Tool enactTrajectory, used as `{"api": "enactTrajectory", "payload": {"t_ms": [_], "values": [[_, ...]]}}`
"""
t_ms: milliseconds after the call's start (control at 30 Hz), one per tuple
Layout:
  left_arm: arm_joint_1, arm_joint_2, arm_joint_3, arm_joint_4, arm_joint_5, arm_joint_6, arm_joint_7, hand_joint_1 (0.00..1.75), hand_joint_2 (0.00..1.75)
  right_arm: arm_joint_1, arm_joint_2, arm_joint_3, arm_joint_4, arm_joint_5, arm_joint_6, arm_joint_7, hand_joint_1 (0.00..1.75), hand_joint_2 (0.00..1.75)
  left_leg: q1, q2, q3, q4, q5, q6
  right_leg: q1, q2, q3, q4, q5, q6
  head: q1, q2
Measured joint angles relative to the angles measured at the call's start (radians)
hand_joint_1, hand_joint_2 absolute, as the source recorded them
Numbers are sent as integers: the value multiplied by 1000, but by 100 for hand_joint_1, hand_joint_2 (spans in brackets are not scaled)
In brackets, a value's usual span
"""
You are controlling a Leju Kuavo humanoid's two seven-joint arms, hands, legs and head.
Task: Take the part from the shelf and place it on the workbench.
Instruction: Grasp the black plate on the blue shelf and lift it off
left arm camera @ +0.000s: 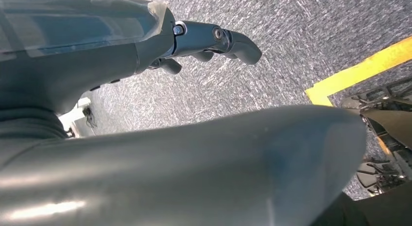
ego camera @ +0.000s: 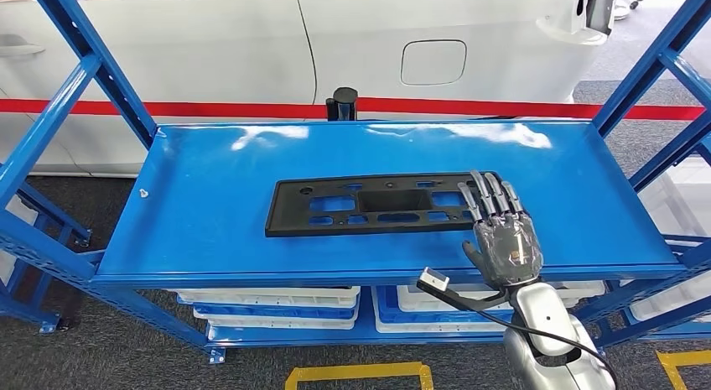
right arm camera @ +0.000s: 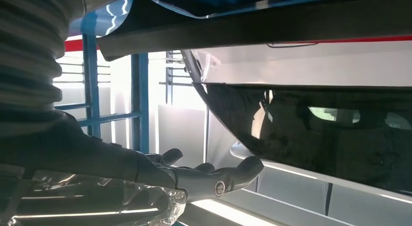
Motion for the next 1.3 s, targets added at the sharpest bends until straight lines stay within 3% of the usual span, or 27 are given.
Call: {"api": "enactTrajectory", "payload": {"t_ms": [233, 933, 967, 1100, 1300], "values": [[-13, -1, -4, 0, -7, -3, 7, 0, 0, -27, 0, -17, 79, 30, -23, 35, 0, 175, 0, 0, 0, 0, 0, 0, 0, 0, 3, 0, 0, 0, 0, 0], [-18, -4, -7, 0, -7, -5, 9, 0, 0, -140, 27, -36, 261, 33, -54, 32, 3, 175, 0, 0, 1, 0, 0, 0, 0, 0, 4, 0, 0, 0, 0, 0], [-18, -4, -7, 0, -7, -5, 9, 0, 0, -144, 29, -36, 267, 33, -55, 29, 13, 175, 0, 0, 1, 0, 0, 0, 0, 0, 4, 0, 0, 0, 0, 0], [-18, -4, -7, 0, -7, -5, 8, 0, 0, -159, 39, -33, 293, 29, -57, 20, 145, 175, 0, 0, 1, 0, 0, 0, 0, 0, 4, 0, 0, 0, 0, 0], [-18, -4, -7, 0, -7, -5, 8, 0, 0, -175, 50, -30, 331, 20, -59, 11, 160, 175, 0, 0, 1, 0, 0, 0, 0, 0, 4, 0, 0, 0, 0, 0]]}}
